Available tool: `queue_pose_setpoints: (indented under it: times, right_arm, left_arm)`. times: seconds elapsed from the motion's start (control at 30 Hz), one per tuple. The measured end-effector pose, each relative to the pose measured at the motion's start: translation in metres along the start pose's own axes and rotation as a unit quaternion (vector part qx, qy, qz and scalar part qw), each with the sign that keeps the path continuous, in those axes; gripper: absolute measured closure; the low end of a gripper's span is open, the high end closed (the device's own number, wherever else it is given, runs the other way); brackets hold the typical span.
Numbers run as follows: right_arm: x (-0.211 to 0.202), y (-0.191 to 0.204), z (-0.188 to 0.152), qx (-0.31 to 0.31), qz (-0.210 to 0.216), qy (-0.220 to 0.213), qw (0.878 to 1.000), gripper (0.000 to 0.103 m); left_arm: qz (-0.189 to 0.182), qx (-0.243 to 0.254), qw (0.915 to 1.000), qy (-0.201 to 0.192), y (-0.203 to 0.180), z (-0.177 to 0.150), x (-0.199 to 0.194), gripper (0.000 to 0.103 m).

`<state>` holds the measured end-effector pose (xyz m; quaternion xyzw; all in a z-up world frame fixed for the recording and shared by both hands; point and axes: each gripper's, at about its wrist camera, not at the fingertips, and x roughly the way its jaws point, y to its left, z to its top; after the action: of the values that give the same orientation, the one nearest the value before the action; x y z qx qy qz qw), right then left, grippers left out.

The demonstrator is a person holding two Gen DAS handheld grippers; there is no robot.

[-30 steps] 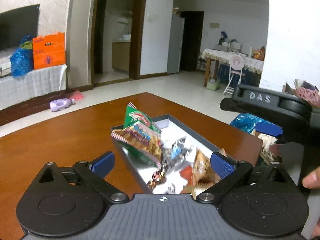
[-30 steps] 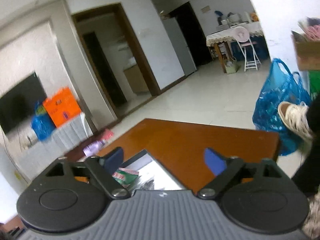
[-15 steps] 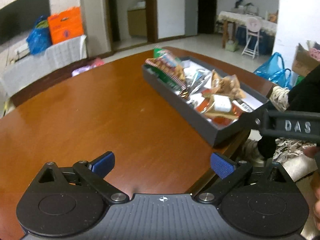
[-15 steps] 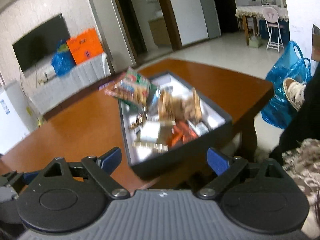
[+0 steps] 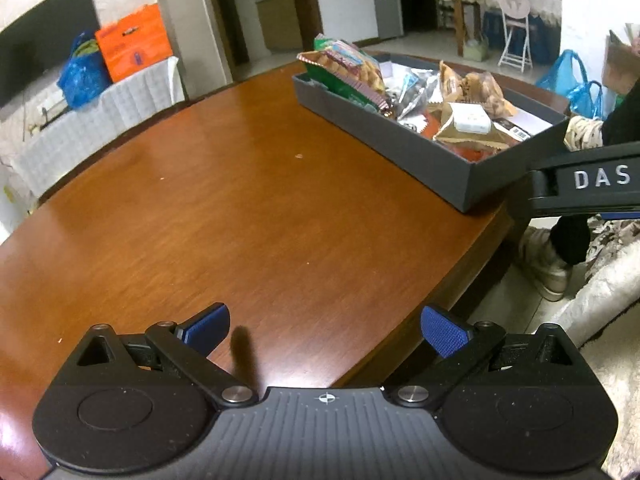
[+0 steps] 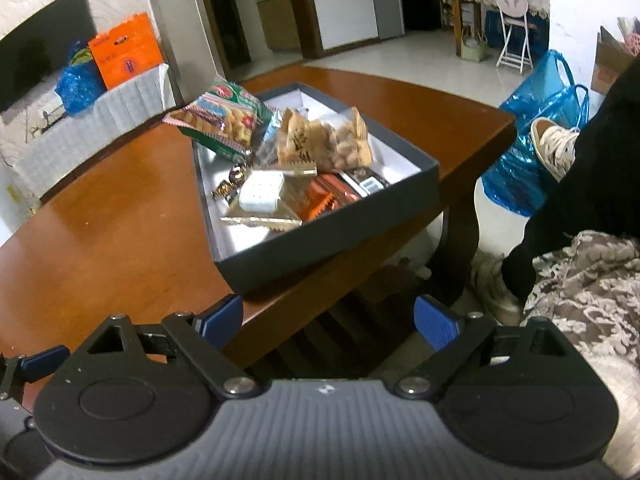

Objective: Organize snacks

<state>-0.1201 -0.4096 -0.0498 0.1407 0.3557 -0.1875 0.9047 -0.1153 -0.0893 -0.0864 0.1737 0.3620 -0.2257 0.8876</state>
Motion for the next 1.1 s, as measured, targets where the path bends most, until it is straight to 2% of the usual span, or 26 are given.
queue_pose_setpoints:
  times: [0.33,1.1]
  right_arm:
    - [0.010,0.013,0.000,-0.034,-0.012,0.007,0.999,0.009]
    - [0.016,0.012,0.001,-0.035,-0.016,0.010,0.999,0.009]
  left_arm:
    - [-0.017,0.006,0.9998,0.009,-0.005,-0.001,0.002,0.000]
    - [-0.019,0.018,0.9996,0.010,-0.008,0.000,0.001,0.000]
